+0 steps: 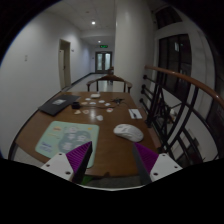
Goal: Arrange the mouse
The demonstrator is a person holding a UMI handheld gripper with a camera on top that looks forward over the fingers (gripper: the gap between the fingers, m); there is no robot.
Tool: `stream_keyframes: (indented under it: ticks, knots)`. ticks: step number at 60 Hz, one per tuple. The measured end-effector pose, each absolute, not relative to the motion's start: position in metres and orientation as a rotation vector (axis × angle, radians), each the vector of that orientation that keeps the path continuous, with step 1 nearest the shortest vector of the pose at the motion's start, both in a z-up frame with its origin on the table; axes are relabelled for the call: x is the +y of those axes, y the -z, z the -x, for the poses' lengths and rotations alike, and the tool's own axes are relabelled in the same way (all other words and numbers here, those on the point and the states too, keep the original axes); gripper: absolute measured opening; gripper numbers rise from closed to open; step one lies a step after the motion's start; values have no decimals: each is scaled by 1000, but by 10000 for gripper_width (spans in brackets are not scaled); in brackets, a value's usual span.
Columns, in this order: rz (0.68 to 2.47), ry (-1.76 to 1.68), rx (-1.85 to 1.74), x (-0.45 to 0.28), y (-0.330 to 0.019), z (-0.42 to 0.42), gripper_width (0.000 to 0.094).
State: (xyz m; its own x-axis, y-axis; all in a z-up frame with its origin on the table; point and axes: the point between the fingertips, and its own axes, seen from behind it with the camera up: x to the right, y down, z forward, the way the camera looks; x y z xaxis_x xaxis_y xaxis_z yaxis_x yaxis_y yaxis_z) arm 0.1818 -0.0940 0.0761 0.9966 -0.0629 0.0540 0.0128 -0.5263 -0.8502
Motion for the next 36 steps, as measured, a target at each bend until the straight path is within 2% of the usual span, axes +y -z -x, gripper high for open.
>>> stream_keyframes:
  ticks: [8,17,36]
  knots:
    - [2154,168,20,-63,-39,-247,810]
    - [2185,120,17,-31,-9,-273,802]
    - [2201,-7,-11,41,10,-289,813]
